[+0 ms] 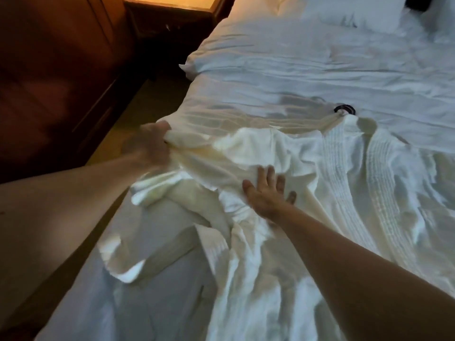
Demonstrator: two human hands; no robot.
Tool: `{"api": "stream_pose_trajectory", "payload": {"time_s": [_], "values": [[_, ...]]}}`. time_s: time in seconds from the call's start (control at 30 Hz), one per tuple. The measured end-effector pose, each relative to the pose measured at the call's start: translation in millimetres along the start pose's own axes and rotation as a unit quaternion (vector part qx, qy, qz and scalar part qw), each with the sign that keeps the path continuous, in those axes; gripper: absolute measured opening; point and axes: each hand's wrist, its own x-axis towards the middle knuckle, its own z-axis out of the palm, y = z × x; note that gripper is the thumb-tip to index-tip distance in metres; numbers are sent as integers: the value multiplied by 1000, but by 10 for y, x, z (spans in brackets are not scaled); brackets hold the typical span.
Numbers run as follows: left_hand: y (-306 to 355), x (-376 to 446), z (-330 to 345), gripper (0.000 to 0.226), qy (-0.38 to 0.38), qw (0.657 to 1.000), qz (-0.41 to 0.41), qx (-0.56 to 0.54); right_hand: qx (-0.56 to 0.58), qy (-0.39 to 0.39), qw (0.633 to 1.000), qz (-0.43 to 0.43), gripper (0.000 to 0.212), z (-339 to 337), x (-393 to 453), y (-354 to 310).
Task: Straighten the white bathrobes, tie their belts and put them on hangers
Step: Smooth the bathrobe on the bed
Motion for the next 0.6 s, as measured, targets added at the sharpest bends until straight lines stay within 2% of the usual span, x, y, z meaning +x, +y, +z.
{"api": "stream_pose_trajectory", "payload": {"time_s": [0.07,0.1,0.17,0.23,0.37,0.47,0.6], "values": [[-216,206,-53,31,58,996,-58,-21,-29,-11,999,13,78,99,13,19],[-321,282,-62,35,53,994,-90,-25,-44,-13,999,18,79,149,34,0],[-397,339,-23,42,6,989,-144,-38,-63,-16,997,29,79,211,42,1],[-441,335,61,47,-55,985,-163,-30,-74,-21,996,39,79,243,63,-2],[-589,271,170,57,-164,978,-125,-28,-77,-26,996,40,79,260,130,16],[-683,270,171,76,-153,978,-135,-48,-77,-34,996,38,79,254,129,18],[-863,331,228,78,-123,967,-196,-108,-76,-29,996,35,76,250,122,41]]}}
